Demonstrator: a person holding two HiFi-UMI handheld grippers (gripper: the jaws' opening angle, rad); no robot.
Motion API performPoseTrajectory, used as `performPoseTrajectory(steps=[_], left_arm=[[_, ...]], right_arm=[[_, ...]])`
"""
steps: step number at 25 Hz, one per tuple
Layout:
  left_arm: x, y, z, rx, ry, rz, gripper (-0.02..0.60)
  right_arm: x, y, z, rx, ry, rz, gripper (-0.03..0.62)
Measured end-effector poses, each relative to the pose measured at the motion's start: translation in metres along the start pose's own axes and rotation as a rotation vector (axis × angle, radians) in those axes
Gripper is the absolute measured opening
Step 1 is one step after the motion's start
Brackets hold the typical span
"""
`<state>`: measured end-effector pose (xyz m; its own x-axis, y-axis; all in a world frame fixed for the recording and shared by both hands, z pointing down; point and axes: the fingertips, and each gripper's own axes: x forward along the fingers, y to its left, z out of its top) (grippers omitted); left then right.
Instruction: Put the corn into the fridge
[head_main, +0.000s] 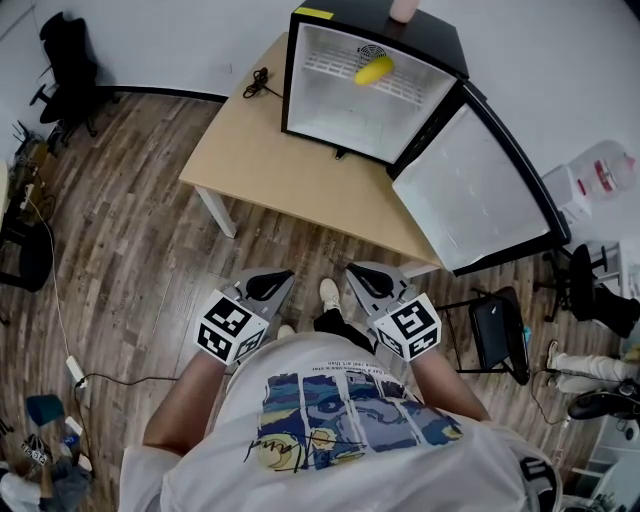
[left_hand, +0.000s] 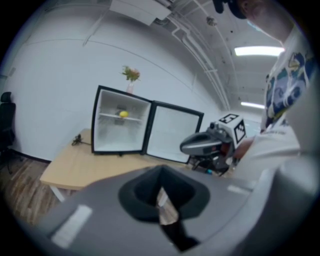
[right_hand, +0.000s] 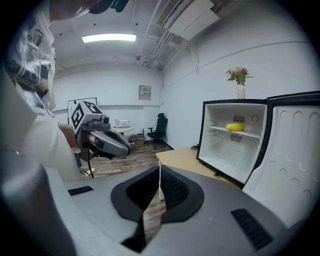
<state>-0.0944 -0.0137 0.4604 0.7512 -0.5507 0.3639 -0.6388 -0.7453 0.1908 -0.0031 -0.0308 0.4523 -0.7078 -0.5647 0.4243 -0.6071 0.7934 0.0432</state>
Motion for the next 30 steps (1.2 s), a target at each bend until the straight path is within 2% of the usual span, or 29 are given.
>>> performPoseTrajectory(steps=[15, 30], left_arm=[[-0.007, 0.001, -0.005, 0.012, 0.014, 0.002, 0.009], [-0.016, 0.006, -0.014, -0.011, 0.015, 0.028, 0.009]], right_arm=[[0.005, 0.007, 0.007, -0.051, 0.006, 0.013, 0.015], [0.014, 0.017, 0.008, -0.090, 0.024, 0.041, 0.015]])
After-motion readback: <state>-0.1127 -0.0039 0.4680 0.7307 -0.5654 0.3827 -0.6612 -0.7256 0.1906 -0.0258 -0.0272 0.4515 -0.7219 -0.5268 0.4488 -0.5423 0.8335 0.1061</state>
